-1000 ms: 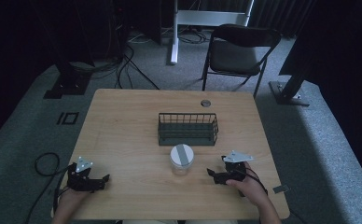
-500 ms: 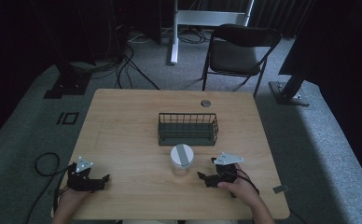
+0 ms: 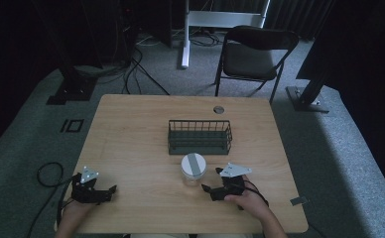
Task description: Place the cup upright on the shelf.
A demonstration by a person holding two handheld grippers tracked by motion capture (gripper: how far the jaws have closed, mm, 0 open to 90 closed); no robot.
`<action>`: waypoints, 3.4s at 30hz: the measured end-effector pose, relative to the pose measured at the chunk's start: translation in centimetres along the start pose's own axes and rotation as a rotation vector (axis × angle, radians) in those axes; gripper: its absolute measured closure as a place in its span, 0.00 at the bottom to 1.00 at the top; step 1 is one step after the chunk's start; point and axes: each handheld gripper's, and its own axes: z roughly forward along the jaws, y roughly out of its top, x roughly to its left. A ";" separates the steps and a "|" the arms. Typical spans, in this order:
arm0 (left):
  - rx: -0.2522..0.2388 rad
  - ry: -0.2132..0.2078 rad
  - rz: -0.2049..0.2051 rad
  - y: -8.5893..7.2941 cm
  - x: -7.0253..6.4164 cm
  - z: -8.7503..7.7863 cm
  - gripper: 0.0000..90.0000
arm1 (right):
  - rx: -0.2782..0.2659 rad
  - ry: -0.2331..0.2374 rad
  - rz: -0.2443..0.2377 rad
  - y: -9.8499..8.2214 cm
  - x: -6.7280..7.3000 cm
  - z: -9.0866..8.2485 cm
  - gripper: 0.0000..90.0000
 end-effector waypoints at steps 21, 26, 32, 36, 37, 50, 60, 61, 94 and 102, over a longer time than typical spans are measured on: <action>0.000 0.000 0.000 0.0 0.0 0.0 0.01 | -0.044 0.034 -0.030 1.2 1.5 2.1 0.14; 0.000 0.000 0.000 0.0 0.0 0.0 0.01 | -0.069 0.034 -0.035 1.7 1.8 2.4 0.14; 0.000 0.000 0.000 0.0 0.0 0.0 0.01 | -0.085 0.030 -0.031 1.9 2.0 2.8 0.14; 0.000 0.000 0.000 0.0 0.0 0.0 0.01 | -0.099 0.024 -0.018 1.9 2.1 3.0 0.15; 0.000 0.000 0.000 0.0 0.0 0.0 0.01 | -0.105 0.021 -0.012 2.0 2.1 3.1 0.15; 0.000 0.000 0.000 0.0 0.0 0.0 0.01 | -0.148 0.021 0.023 2.2 2.2 3.7 0.14; 0.000 0.000 0.000 0.0 0.0 0.0 0.01 | -0.158 0.000 0.023 2.3 2.4 4.3 0.14; 0.001 0.000 0.001 0.0 0.0 0.0 0.01 | -0.161 -0.005 0.017 2.3 2.4 4.4 0.14; 0.000 0.000 0.000 0.0 0.0 0.0 0.01 | -0.150 -0.039 -0.009 4.0 2.7 3.0 0.20; 0.000 0.000 0.000 0.0 0.0 0.0 0.01 | -0.158 -0.039 -0.002 5.2 2.6 2.4 0.20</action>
